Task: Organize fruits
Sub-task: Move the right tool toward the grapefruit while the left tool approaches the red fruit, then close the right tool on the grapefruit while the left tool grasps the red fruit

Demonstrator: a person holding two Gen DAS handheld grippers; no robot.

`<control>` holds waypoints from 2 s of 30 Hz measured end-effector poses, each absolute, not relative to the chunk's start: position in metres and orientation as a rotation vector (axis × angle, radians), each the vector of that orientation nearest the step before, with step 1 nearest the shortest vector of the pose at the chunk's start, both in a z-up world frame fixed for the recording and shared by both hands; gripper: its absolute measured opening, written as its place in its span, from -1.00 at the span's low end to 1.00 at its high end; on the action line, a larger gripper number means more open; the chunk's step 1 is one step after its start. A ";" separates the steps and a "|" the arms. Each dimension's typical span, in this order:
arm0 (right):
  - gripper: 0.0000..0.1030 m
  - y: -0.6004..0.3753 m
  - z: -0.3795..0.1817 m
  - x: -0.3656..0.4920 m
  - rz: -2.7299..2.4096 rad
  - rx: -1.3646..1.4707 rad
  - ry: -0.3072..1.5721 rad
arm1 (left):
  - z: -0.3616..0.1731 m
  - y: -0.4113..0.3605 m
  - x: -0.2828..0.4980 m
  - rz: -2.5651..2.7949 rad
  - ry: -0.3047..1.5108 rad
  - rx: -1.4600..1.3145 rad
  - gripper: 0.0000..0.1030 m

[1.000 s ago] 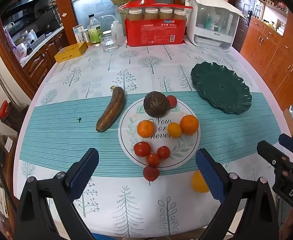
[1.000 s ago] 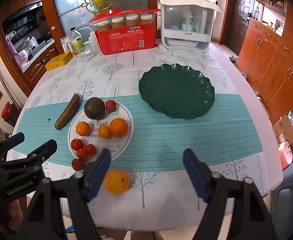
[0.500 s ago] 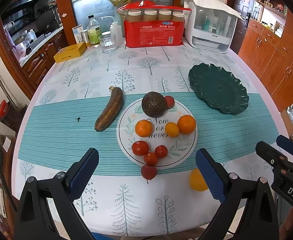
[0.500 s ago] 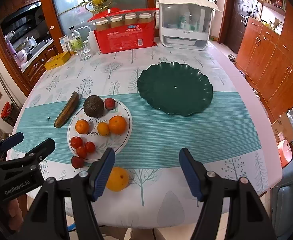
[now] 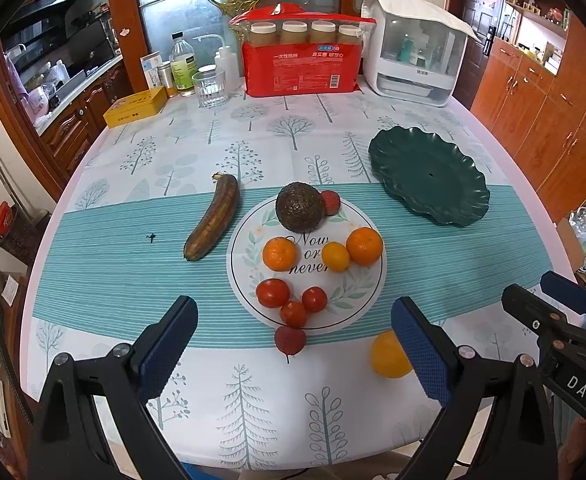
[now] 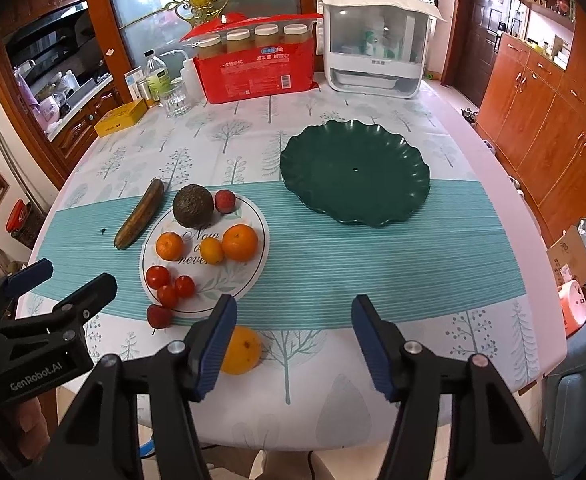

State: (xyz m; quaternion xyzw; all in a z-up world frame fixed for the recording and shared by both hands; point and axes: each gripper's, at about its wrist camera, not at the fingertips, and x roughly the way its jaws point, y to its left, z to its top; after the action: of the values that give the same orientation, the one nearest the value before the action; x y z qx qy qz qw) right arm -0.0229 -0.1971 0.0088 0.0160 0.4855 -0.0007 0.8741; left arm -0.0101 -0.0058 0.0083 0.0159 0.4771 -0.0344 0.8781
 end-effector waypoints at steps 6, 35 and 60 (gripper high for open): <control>0.12 -0.196 0.008 -0.023 0.005 0.033 1.017 | 0.008 -0.007 -0.012 -0.075 0.995 0.027 0.88; 0.08 -0.179 -0.023 -0.014 0.061 0.026 1.138 | -0.024 0.027 -0.006 -0.063 1.085 -0.061 0.88; 0.08 -0.162 -0.074 0.004 0.086 0.013 1.255 | -0.071 0.039 0.009 -0.064 1.151 -0.051 0.88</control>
State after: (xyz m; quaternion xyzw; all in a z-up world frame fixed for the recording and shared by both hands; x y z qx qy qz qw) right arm 0.0035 -0.1618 -0.0742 0.0058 0.5870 0.0402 0.8086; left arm 0.0087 0.0387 -0.0705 -0.0240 0.5443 -0.0305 0.8380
